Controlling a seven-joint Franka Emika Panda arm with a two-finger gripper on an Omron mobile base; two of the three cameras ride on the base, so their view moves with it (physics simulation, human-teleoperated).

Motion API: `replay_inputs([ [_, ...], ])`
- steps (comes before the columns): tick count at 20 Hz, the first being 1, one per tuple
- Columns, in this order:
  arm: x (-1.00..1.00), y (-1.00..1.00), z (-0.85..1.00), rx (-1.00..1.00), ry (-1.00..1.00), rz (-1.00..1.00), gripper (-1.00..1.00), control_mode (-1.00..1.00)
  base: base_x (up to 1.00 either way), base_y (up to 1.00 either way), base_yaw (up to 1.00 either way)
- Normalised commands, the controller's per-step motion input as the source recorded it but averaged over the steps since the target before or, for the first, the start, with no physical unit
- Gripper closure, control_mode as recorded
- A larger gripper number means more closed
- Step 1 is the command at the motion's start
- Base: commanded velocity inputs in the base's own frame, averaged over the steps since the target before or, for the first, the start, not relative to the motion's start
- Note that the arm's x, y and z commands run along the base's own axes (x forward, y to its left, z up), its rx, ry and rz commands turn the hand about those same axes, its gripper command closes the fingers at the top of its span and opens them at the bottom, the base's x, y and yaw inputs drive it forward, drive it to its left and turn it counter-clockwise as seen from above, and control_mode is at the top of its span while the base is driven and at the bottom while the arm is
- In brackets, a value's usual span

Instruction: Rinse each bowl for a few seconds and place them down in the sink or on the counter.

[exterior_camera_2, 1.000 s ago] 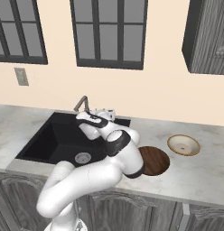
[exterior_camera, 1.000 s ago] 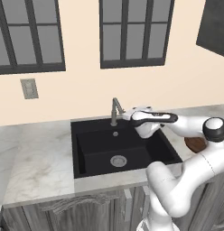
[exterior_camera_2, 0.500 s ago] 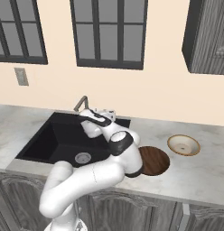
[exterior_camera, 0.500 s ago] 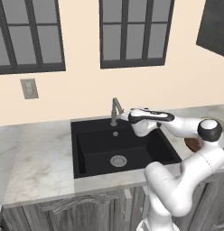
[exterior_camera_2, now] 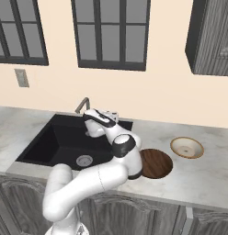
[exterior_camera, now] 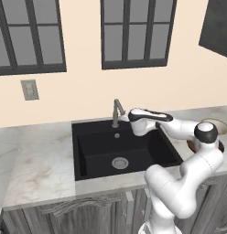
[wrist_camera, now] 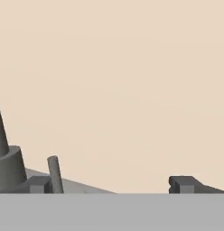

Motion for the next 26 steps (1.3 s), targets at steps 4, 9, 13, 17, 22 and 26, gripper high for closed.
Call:
replay_inputs([
  [4, 0.29, 0.0, -0.11, 0.01, 0.0, 0.0, -1.0, -1.0, 0.0, 0.0, 0.0],
  [9, 0.26, 0.0, -0.11, 0.01, 0.0, 0.0, -1.0, -1.0, 0.0, 0.0, 0.0],
  [13, 0.27, 0.0, -0.12, 0.01, 0.0, 0.0, -1.0, -1.0, 0.0, 0.0, 0.0],
  [17, 0.22, -0.01, -0.11, 0.02, 0.0, 0.0, 1.0, -1.0, 0.0, 0.0, 0.0],
  [22, 0.05, -0.11, -0.09, 0.03, 0.0, 0.0, 1.0, -1.0, 0.0, 0.0, 0.0],
  [26, 0.0, -0.31, -0.06, 0.04, 0.0, 0.0, 1.0, -1.0, 0.0, 0.0, 0.0],
])
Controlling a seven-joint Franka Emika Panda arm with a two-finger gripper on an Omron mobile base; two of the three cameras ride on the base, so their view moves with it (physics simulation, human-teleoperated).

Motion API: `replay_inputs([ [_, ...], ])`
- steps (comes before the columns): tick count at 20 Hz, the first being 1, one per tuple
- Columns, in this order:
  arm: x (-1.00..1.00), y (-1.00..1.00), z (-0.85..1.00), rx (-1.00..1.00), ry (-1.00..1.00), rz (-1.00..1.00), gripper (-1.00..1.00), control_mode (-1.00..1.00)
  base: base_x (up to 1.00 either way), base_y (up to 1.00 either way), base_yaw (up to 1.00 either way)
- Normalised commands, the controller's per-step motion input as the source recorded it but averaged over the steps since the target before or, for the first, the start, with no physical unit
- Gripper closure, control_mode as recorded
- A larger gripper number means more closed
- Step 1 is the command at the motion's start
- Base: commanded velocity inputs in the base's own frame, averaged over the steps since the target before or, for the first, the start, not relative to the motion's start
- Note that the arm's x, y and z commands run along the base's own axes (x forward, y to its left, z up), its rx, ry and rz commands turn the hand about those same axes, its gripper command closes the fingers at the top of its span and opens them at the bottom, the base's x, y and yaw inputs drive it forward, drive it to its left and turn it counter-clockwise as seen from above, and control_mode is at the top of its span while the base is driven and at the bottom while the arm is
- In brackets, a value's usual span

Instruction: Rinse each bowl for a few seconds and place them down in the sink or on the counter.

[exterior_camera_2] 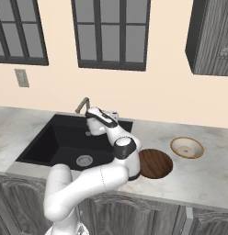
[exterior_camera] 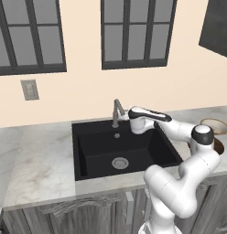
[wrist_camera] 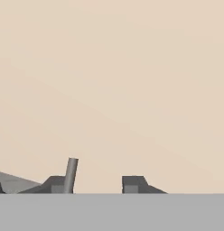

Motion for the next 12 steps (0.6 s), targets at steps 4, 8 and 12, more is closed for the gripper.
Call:
replay_inputs([
  [4, 0.0, -0.36, -0.05, 0.04, 0.0, 0.0, 1.0, -1.0, 0.0, 0.0, 0.0],
  [8, 0.0, -0.48, -0.01, 0.07, 0.05, -0.02, 1.0, -1.0, 0.0, 0.0, 0.0],
  [12, 0.03, -0.58, -0.01, 0.1, 0.09, -0.01, 1.0, -1.0, 0.0, 0.0, 0.0],
])
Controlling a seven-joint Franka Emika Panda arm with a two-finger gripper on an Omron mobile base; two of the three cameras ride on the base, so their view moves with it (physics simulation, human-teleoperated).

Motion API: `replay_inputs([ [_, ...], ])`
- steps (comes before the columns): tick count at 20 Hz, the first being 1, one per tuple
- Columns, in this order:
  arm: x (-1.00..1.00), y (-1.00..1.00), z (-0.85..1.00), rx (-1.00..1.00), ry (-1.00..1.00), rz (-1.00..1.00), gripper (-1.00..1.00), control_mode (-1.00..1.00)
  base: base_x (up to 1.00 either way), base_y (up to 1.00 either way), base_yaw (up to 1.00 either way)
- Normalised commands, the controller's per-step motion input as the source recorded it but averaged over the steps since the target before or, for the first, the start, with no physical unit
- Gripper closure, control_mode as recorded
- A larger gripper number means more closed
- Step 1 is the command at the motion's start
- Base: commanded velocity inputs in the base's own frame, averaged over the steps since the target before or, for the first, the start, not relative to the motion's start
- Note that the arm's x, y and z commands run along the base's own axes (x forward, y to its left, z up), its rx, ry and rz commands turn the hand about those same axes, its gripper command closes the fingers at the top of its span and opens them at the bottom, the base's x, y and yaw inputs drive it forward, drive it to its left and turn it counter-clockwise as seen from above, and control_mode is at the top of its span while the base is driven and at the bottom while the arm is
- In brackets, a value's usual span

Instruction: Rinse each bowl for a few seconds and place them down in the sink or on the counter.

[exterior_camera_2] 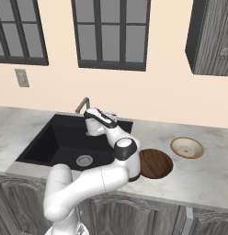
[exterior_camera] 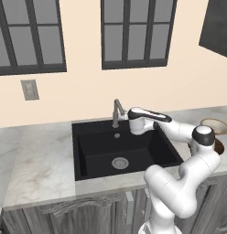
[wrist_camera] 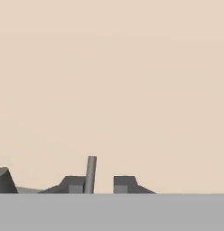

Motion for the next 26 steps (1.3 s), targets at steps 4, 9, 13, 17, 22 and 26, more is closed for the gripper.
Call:
replay_inputs([
  [4, 0.09, -0.61, -0.04, 0.1, 0.1, 0.0, 1.0, -1.0, 0.0, 0.0, 0.0],
  [9, 0.04, -0.63, -0.08, 0.1, 0.07, 0.0, 1.0, -1.0, 0.0, 0.0, 0.0],
  [13, 0.0, -0.54, -0.17, 0.08, 0.06, 0.0, 1.0, -1.0, 0.0, 0.0, 0.0],
  [17, 0.0, -0.46, -0.22, 0.05, 0.06, 0.0, 1.0, -1.0, 0.0, 0.0, 0.0],
  [22, 0.0, -0.44, -0.21, 0.05, 0.06, 0.0, 1.0, -1.0, 0.0, 0.0, 0.0],
  [26, 0.0, -0.28, -0.13, 0.03, 0.03, 0.0, 1.0, -1.0, 0.0, 0.0, 0.0],
])
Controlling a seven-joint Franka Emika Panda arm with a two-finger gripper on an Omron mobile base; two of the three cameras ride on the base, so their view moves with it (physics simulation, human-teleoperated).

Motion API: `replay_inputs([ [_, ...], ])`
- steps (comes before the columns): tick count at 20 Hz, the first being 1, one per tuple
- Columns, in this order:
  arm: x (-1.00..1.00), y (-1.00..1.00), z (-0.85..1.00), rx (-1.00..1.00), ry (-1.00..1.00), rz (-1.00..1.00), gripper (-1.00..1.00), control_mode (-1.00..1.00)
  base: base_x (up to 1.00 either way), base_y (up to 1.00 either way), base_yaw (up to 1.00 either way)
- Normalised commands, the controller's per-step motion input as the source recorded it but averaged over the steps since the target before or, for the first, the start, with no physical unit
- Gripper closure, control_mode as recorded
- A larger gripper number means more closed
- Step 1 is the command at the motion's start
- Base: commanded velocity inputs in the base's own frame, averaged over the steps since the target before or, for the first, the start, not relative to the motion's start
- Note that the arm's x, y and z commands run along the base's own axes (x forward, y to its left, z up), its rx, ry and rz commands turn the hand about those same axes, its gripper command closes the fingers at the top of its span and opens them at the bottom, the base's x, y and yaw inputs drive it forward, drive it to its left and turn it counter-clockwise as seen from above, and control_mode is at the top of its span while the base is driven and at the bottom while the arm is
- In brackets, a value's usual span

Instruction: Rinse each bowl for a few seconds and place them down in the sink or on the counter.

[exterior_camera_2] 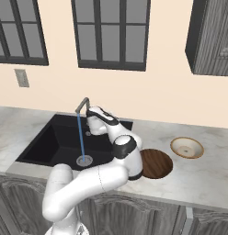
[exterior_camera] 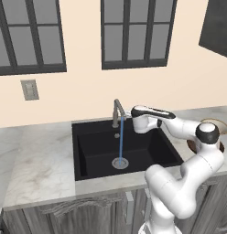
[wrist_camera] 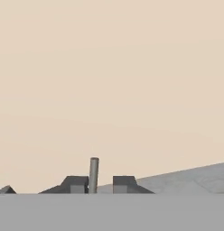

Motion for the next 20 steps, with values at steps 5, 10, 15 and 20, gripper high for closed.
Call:
replay_inputs([
  [5, -0.03, -0.24, -0.02, 0.03, 0.0, 0.0, 1.0, -1.0, 0.0, 0.0, 0.0],
  [10, -0.05, -0.3, 0.24, 0.08, 0.07, -0.05, -1.0, -1.0, 0.0, 0.0, 0.0],
  [15, -0.03, -0.36, 0.45, 0.08, 0.09, -0.07, -1.0, -1.0, 0.0, 0.0, 0.0],
  [20, -0.17, -0.26, 0.61, 0.05, 0.19, -0.13, -1.0, -1.0, 0.0, 0.0, 0.0],
])
